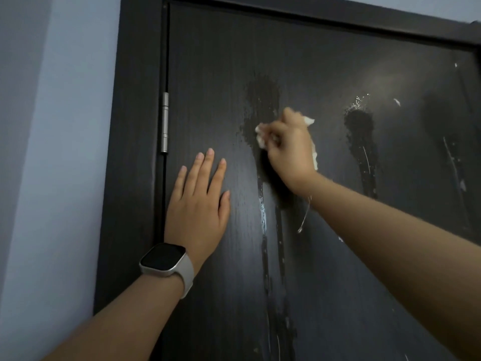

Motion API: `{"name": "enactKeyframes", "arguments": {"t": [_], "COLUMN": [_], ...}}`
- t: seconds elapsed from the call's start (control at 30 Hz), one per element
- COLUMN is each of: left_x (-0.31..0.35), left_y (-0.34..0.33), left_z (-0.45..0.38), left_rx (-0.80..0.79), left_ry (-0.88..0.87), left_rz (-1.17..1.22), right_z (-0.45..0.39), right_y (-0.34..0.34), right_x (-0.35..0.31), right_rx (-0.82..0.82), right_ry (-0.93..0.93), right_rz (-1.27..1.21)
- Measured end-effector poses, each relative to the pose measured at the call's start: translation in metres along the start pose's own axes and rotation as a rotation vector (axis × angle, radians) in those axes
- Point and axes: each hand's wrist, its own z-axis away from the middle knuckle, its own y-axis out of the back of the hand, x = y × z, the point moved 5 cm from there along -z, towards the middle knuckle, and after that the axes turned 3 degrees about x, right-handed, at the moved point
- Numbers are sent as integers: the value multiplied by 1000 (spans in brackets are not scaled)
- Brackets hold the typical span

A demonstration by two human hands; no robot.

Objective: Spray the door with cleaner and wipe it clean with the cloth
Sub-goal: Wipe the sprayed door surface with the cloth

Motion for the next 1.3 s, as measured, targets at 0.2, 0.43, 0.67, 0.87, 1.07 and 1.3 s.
{"name": "enactKeyframes", "arguments": {"t": [0.2, 0.43, 0.67, 0.87, 1.07, 1.3], "left_x": [1, 1, -5, -4, -4, -5], "left_y": [2, -1, 3, 2, 2, 1], "left_z": [0, -1, 1, 1, 1, 1], "left_rx": [3, 23, 65, 50, 47, 68], "left_ry": [7, -2, 87, 83, 78, 81], "left_rz": [20, 37, 73, 64, 41, 49], "right_z": [65, -2, 12, -38, -27, -71], "right_y": [11, -6, -19, -7, -52, -4], "right_x": [0, 25, -15, 51, -42, 78], "right_rx": [-137, 204, -103, 159, -30, 166], "right_ry": [236, -243, 189, -426, 145, -364], "right_rz": [-142, -176, -212, 79, -251, -19]}}
